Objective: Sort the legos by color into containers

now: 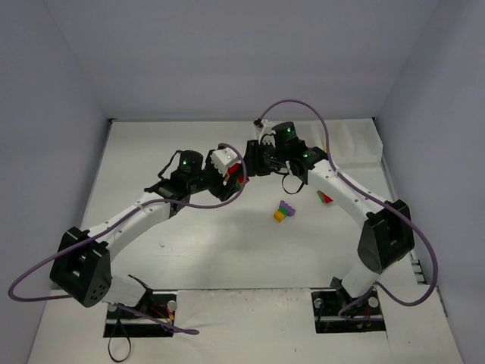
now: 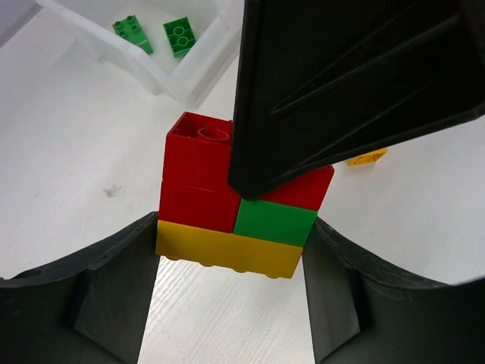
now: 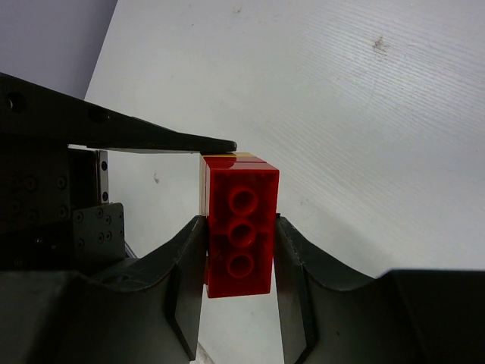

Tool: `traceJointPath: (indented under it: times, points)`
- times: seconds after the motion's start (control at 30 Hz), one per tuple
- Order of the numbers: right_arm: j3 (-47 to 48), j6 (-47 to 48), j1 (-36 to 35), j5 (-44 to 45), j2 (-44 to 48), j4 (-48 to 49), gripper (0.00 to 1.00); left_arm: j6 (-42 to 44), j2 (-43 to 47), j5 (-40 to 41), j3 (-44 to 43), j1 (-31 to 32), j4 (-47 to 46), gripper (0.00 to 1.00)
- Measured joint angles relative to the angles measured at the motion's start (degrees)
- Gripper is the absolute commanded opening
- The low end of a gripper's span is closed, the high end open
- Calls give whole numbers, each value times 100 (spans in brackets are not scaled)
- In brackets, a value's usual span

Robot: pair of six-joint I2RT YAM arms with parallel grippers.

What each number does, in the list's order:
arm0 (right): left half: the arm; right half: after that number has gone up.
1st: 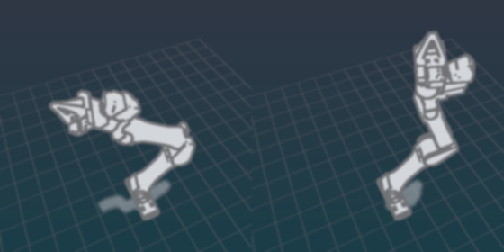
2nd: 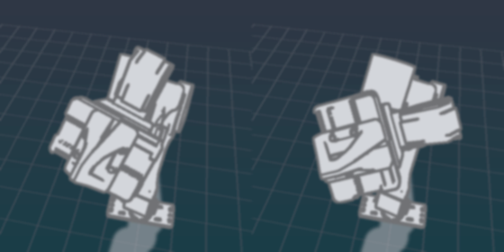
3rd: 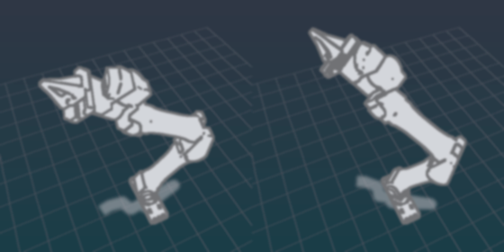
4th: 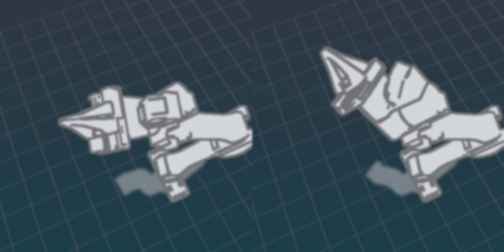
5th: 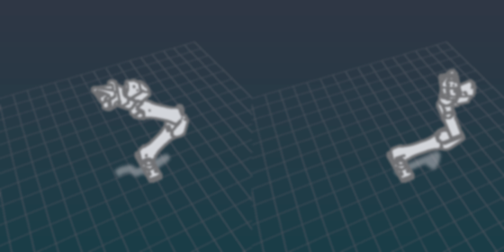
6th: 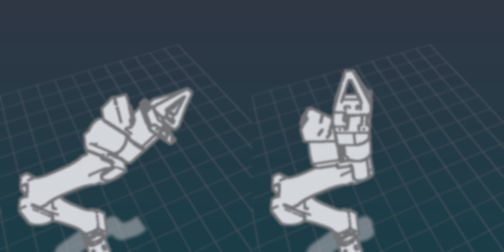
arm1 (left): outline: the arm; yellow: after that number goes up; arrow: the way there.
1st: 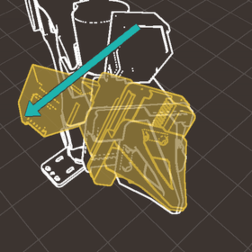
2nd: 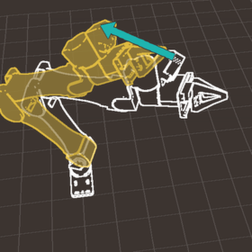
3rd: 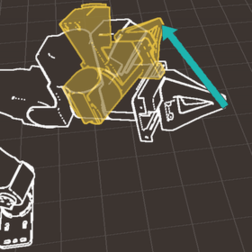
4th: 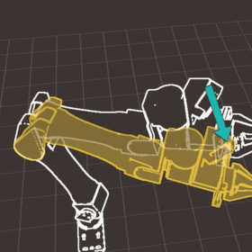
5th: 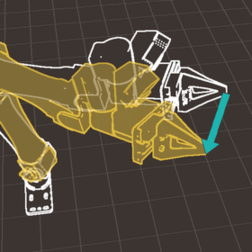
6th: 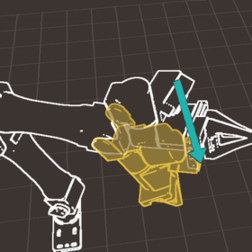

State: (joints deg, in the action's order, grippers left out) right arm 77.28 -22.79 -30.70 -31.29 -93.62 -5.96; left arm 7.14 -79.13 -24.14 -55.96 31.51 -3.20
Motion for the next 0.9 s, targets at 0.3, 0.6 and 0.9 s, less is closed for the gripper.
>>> traceJointPath:
  times: [0.3, 0.6, 0.9]
  points:
    - [-94, 9, 238, -140, 76, -114, 0, -291, -260, -229, -83, 7, -236, 0]
    - [-138, -9, 568, -269, 332, -138, 0, -385, -435, -166, -160, -20, -101, 0]
    - [-136, 13, 968, -149, 752, -96, 0, -448, -844, 116, -136, -162, 632, 0]
